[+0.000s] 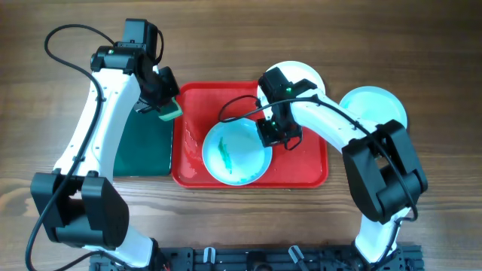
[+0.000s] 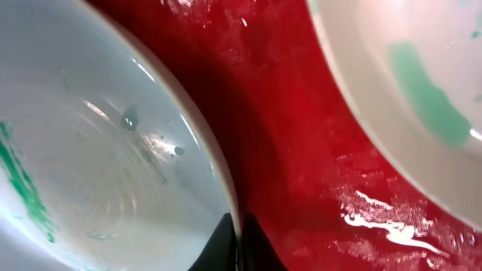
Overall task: Clean dirty plates on tray and stack at the side
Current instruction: 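Grip the near-right plate rim with right gripper, pull it left, then scrub the second plate with the sponge in the left gripper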
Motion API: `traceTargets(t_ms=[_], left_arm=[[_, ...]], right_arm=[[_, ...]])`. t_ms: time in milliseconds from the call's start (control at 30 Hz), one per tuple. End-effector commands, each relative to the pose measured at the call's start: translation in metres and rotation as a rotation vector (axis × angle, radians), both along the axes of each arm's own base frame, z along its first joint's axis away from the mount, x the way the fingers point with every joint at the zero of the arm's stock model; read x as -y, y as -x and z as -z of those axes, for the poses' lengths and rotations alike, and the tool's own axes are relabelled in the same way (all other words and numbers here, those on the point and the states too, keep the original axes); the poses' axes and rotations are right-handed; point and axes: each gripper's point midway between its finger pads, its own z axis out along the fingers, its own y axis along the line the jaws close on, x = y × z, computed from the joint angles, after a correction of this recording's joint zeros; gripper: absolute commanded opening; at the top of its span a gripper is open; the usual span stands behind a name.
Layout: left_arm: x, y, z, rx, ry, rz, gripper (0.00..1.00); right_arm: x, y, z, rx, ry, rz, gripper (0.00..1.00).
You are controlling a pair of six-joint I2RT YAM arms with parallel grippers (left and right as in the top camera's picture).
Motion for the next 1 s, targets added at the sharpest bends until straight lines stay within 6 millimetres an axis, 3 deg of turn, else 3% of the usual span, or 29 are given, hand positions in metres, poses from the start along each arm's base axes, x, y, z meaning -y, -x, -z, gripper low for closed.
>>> traceTargets(t_ms=[0, 100, 267, 367, 700, 867, 967], left_arm=[[0.002, -0.002, 0.002, -0.002, 0.011, 0.008, 0.04], [0.003, -0.001, 0.002, -0.003, 0.011, 0.008, 0.04], [0.01, 0.004, 0.008, -0.02, 0.026, 0.031, 0.04], [0.023, 0.009, 0.025, -0.035, 0.019, 0.126, 0.04], [0.071, 0.031, 0.096, 0.005, -0.003, 0.45, 0.04], [0.06, 0.052, 0.137, -0.01, -0.095, 0.47, 0.04], [0.06, 0.052, 0.144, 0.004, -0.091, 0.463, 0.04]], right_arm=[[-0.019, -0.011, -0.011, -0.042, -0.069, 0.175, 0.04], [-0.027, -0.017, -0.013, -0.059, -0.1, 0.294, 0.04], [-0.04, -0.031, -0.011, -0.013, -0.149, 0.337, 0.04], [-0.049, -0.027, -0.002, -0.045, -0.18, 0.302, 0.04], [-0.051, -0.024, 0.006, -0.089, -0.204, 0.3, 0.04], [-0.054, -0.025, 0.005, -0.085, -0.221, 0.285, 0.04], [-0.055, -0.025, 0.005, -0.085, -0.225, 0.281, 0.04]])
